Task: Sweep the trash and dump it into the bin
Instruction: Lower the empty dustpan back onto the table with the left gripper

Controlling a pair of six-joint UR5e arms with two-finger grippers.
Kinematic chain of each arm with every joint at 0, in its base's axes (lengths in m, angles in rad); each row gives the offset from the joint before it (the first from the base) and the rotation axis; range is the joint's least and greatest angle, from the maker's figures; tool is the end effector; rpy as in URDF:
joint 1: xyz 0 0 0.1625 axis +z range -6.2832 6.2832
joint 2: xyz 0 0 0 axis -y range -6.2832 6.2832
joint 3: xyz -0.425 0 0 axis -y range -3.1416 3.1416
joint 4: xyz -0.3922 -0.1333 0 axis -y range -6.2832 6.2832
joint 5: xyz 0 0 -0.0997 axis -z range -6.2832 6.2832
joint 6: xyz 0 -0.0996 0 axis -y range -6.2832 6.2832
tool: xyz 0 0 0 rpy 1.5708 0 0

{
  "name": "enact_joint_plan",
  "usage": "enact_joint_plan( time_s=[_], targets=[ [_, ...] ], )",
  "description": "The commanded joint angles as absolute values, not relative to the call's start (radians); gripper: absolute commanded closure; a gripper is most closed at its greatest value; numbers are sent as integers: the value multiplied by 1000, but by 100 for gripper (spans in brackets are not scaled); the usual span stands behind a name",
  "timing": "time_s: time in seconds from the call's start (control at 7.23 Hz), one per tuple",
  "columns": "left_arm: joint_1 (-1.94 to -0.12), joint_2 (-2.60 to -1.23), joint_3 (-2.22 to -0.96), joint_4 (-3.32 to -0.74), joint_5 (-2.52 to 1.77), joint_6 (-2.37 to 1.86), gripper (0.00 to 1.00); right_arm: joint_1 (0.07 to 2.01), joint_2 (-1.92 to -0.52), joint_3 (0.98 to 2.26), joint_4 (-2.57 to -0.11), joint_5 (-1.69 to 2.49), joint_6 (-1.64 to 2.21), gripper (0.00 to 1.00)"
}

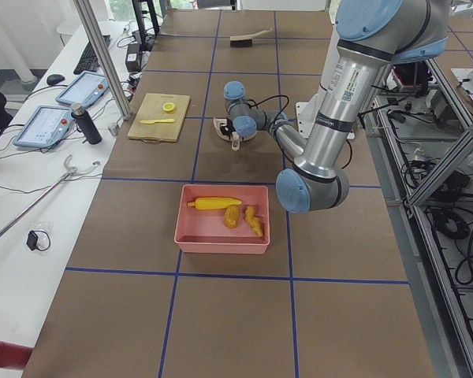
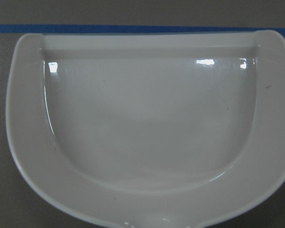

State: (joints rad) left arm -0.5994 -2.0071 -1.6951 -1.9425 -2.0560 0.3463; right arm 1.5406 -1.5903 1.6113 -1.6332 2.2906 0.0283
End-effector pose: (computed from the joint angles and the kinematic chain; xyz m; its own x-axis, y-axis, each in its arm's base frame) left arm 0.4810 -0.4339 0.3116 0.0115 0.9999 0.0111 -0.5273 -0.0034 0.8497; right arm 0.0531 -0.4822 0.6581 0.7530 0.0328 0.6572 0.0089 0.9982 -0.0600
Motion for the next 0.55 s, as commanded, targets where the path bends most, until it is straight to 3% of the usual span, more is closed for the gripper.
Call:
enact_joint_plan(
  time_s=[0.0,0.42],
  targets=[
    [-618,-2000,-1744,-1936,-2052,347,2,1542,-1595,1617,-1634,2292,37,0],
    [-740,-1915,-1841,-1933,-2048,336,2,1542,-1598,1621,-1638,2325,38,0]
  ],
)
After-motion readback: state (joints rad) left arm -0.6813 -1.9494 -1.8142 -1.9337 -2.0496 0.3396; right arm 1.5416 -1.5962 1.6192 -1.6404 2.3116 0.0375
